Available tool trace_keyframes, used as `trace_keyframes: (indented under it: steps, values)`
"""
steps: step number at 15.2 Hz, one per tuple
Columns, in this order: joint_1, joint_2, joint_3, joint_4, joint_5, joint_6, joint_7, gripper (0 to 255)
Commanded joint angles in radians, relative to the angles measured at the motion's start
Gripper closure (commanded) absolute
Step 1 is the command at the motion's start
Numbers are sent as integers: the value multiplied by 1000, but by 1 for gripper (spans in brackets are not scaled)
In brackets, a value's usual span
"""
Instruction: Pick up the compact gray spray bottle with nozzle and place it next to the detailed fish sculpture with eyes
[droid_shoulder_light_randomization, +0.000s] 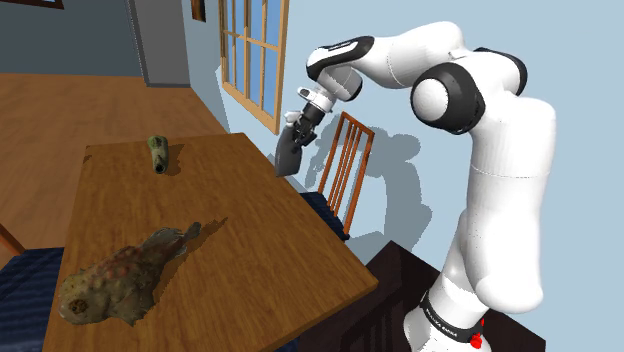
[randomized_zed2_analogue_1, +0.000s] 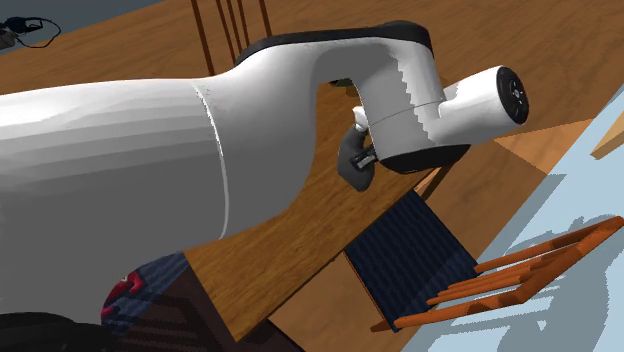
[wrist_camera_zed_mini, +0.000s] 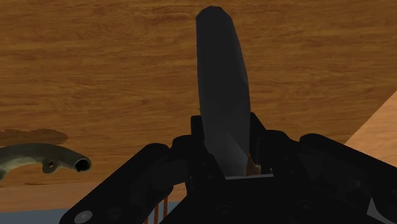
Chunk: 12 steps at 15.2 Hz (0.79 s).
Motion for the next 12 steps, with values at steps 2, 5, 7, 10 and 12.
trace_keyframes:
  steps: [2, 5, 7, 10, 12]
  values:
    - [-1, -12, -6, 29, -15, -31, 23, 255]
    - [-2, -22, -10, 55, -27, -57, 44, 255]
    - [-2, -28, -12, 73, -34, -76, 58, 255]
    - [-4, -36, -15, 103, -43, -105, 79, 255]
    - [-6, -39, -17, 124, -48, -125, 92, 255]
